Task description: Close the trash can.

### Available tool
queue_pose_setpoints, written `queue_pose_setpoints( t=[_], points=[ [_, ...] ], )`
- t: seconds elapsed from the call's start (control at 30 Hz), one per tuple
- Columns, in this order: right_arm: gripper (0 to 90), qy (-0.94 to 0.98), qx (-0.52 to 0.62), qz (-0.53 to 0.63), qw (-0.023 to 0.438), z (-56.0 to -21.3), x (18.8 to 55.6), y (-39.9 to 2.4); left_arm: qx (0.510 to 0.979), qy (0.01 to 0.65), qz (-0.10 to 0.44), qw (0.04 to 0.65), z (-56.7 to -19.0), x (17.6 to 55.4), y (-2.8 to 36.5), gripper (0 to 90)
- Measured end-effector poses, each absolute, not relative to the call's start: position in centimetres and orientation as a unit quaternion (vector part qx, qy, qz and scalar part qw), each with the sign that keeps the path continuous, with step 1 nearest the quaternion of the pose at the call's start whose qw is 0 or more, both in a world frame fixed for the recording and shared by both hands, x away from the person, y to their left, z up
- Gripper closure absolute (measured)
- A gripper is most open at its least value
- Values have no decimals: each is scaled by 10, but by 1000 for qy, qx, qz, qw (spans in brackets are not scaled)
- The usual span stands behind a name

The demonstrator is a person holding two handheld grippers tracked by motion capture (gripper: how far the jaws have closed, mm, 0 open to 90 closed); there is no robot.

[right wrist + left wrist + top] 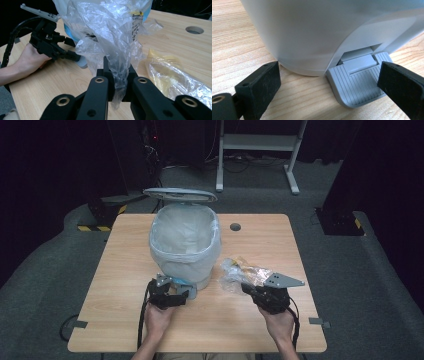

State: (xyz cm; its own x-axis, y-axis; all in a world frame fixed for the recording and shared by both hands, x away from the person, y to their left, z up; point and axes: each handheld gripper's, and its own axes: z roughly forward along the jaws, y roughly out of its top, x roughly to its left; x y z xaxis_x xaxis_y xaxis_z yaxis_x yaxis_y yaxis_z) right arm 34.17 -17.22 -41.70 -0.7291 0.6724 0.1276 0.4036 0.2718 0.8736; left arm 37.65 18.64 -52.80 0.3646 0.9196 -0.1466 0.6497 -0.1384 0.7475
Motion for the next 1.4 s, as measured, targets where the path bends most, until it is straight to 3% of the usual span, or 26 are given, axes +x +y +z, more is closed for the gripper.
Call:
queue_pose_setpoints(
  t=[1.4],
  points=[
    [868,770,304,548,124,-340,365,-170,732,536,177,381,-528,376,186,51]
  ],
)
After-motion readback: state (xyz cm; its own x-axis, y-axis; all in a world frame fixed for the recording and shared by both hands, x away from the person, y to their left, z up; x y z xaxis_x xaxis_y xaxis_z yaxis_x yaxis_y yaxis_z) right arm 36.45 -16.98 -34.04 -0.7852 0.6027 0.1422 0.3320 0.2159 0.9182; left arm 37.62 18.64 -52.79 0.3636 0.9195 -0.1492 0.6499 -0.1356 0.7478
